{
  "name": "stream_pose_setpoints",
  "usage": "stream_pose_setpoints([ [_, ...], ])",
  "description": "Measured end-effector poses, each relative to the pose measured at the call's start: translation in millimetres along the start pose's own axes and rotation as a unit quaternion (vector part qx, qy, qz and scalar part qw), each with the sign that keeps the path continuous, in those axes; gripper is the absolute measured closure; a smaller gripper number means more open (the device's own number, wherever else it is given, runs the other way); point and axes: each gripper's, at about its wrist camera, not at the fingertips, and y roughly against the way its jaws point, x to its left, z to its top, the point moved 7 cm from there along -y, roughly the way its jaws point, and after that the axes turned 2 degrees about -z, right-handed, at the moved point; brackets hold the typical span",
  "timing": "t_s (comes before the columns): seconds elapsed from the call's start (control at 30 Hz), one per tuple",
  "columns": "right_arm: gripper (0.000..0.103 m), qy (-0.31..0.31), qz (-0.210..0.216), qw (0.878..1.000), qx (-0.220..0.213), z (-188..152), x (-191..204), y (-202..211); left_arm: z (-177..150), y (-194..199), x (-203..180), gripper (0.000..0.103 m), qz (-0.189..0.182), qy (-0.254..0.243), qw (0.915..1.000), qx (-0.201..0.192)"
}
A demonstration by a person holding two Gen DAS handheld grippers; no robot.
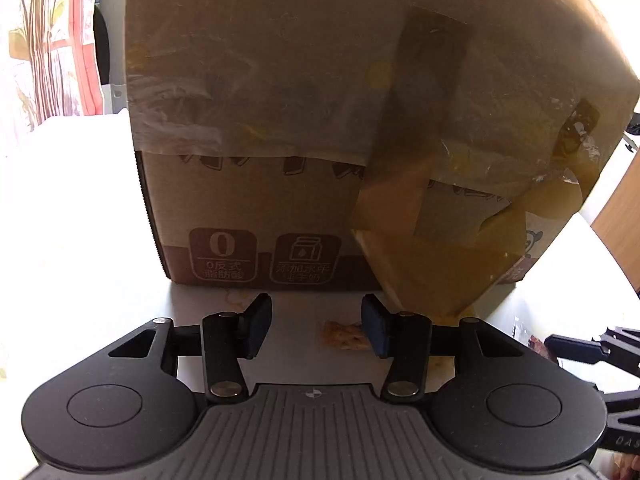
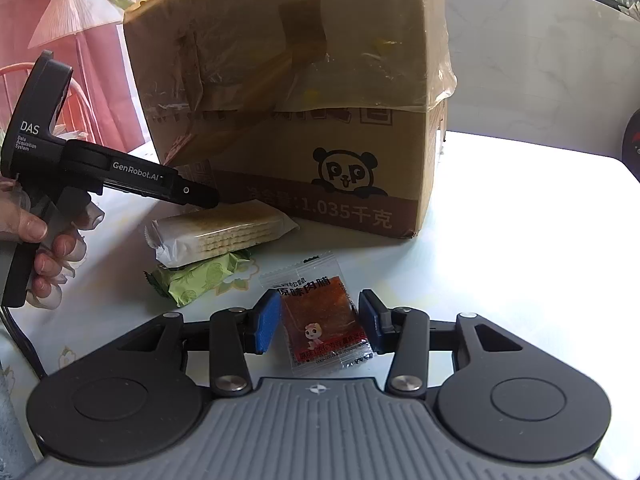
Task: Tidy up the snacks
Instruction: 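Grasp the small brown packet with the left tool while the right tool grasps the red sauce packet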
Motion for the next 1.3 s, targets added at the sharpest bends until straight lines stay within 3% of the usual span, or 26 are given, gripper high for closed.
stream_pose_setpoints([
  [0.13,0.057,-0.005,0.003,1.000,-0.001,0,-1,0,-9,9,10,0.049,0.004,-0.012,0.9999,-0.004],
  [0.53,0.057,-0.014,0.008,1.000,-0.002,0,-3,1,-23,25,30,0.050,0.027,0.013,0.9995,0.000],
  [0.8,0.057,-0.015,0.009,1.000,-0.003,0,-2,1,-31,67,30,0.051,-0.025,0.091,0.9955,0.008],
  [0.93,0.057,-0.015,0.009,1.000,-0.003,0,-1,1,-36,61,24,0.051,-0.052,0.109,0.9923,0.028],
  [1.13,0.057,-0.013,0.009,1.000,-0.002,0,1,1,-32,38,31,0.053,-0.019,0.102,0.9942,0.028],
  [1.3,0.057,-0.013,0.009,1.000,-0.002,0,0,1,-28,26,14,0.056,-0.005,0.043,0.9987,0.027],
])
